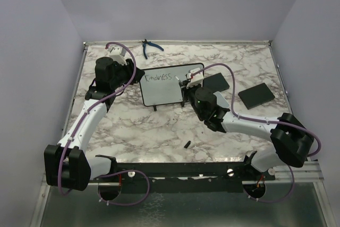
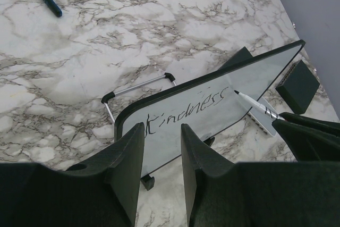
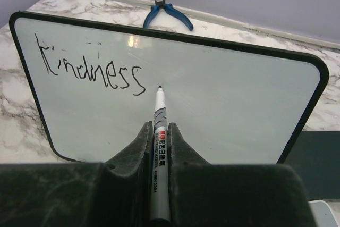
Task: Write a sentence on the whiteboard
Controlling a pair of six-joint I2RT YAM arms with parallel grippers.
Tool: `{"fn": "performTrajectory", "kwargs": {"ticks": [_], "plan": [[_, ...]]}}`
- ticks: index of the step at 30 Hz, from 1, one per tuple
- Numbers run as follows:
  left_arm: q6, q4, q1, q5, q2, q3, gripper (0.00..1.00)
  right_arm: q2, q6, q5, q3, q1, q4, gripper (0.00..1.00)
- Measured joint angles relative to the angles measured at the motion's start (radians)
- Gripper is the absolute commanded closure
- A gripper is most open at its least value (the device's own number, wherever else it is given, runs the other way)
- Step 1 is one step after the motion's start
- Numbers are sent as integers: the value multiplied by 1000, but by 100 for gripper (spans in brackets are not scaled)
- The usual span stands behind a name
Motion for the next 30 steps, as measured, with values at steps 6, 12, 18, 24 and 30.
{"fn": "performTrajectory", "kwargs": {"ticks": [6, 12, 18, 24, 30], "plan": [[0, 0, 0, 0, 0, 0, 65, 23, 0, 2, 6, -5, 1, 100], [0, 0, 0, 0, 0, 0, 65, 23, 1, 2, 6, -5, 1, 100], [0, 0, 0, 0, 0, 0, 65, 23, 13, 2, 6, -5, -1, 100], [0, 0, 0, 0, 0, 0, 65, 23, 30, 2, 1, -5, -5, 100], [0, 0, 0, 0, 0, 0, 65, 23, 31, 2, 0, -5, -6, 100]]}}
